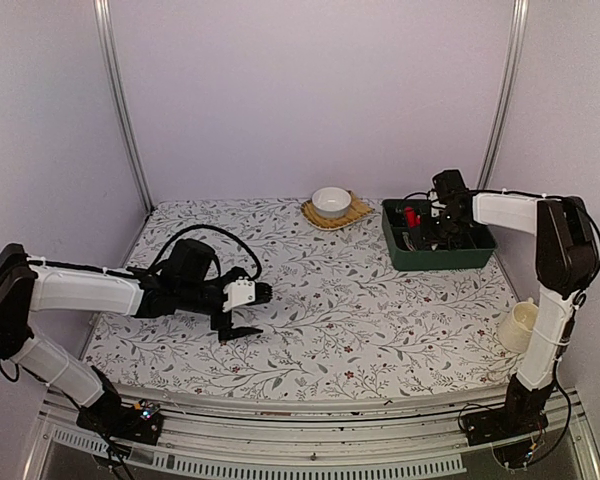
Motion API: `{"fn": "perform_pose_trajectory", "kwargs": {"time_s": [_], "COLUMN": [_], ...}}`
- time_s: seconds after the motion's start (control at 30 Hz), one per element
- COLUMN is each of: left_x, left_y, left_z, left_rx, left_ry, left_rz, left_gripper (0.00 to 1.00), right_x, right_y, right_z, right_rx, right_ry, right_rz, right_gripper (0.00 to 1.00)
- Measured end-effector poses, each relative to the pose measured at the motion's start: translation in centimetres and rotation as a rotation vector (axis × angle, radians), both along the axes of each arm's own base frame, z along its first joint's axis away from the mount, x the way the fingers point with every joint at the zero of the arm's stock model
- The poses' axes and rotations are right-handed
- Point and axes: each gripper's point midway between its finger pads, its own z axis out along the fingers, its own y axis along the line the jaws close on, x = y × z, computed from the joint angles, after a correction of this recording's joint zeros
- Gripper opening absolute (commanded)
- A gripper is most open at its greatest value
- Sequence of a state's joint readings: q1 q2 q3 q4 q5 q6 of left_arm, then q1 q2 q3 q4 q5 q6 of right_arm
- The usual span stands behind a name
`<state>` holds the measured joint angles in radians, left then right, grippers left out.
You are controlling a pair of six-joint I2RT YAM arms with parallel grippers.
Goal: Roll the underwear
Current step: Place the underwear in the storage box.
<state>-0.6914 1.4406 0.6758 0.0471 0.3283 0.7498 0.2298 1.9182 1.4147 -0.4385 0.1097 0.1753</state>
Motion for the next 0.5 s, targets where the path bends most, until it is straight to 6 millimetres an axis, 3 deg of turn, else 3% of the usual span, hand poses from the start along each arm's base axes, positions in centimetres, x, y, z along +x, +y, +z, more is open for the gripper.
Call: {"fn": "perform_pose_trajectory", "kwargs": {"time_s": [0.2, 0.27, 0.5], "left_x": [0.0, 0.0, 0.0], "left_y": [0.0, 0.0, 0.0], "left_z": [0.0, 0.0, -0.7], "left_rx": [0.000, 0.000, 0.012], "left_ry": [0.000, 0.001, 0.014], "left_rz": [0.000, 0.000, 0.000], "left_gripper": [0.99, 0.99, 0.99], "right_x": [0.4, 0.6, 0.9], "right_y": [0.2, 0.3, 0.5], "right_z": [-3.0, -3.1, -3.3], "right_rx": [-0.013, -0.012, -0.004], "right_ry": [0.058, 0.058, 0.063], "right_rz": [0.011, 0.013, 0.019], "right_gripper": [0.09, 0.09, 0.31]}}
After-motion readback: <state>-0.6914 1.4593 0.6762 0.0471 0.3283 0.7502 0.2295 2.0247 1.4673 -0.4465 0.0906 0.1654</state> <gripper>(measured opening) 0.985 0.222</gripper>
